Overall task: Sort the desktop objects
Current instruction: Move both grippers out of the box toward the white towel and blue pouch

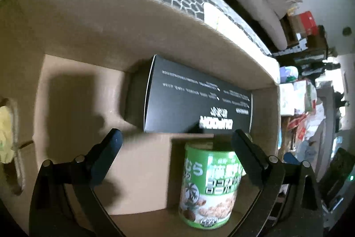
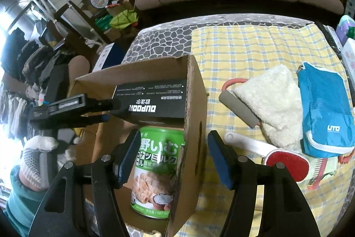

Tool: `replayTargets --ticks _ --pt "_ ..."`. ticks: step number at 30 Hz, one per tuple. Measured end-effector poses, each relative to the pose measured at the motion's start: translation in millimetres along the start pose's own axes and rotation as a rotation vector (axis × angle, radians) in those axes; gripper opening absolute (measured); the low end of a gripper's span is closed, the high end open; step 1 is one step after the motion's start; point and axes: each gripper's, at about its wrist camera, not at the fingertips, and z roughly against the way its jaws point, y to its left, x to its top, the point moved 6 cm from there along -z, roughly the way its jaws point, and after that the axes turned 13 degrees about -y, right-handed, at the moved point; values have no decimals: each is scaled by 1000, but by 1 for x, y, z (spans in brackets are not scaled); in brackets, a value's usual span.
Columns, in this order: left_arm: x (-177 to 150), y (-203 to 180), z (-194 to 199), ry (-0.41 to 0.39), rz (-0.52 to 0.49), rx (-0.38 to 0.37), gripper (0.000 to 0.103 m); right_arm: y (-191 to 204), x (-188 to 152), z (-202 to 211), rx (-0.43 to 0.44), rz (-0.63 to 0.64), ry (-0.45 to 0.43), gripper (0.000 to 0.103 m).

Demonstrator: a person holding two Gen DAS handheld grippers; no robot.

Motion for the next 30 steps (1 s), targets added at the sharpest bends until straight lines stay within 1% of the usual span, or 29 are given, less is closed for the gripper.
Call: replayTargets --ticks 2,5,7,9,14,17,20,22,24,28,30 --pt "-3 -8 11 -15 -37 -2 102 -1 -2 4 -6 -4 -4 70" --pt "-14 -20 31 -34 -125 13 103 -6 -4 11 -15 -19 -22 81" --pt "-23 -34 44 -47 -192 28 103 -8 -7 16 -27 -25 -30 83" --pt "-35 -44 56 -67 -242 43 103 -9 -9 22 -43 -21 -36 87" --pt "-60 -65 80 -104 -355 79 103 -5 -18 41 -65 36 -59 93" --pt "-74 -72 91 -126 -386 91 103 -3 -23 51 -76 53 -71 98" --pt "-86 -82 100 -142 -404 94 103 -1 -28 63 -79 60 -88 99" --pt "-93 -90 105 -134 -400 82 103 -1 -32 71 -82 67 -94 99" --pt "-101 -100 108 -118 -393 51 103 -3 -36 79 -87 69 -101 99" --pt "-115 -128 111 -129 -420 26 103 -21 -40 100 -89 44 -111 99" --pt "-123 -143 108 -121 -430 12 103 -37 -42 107 -104 29 -104 99"
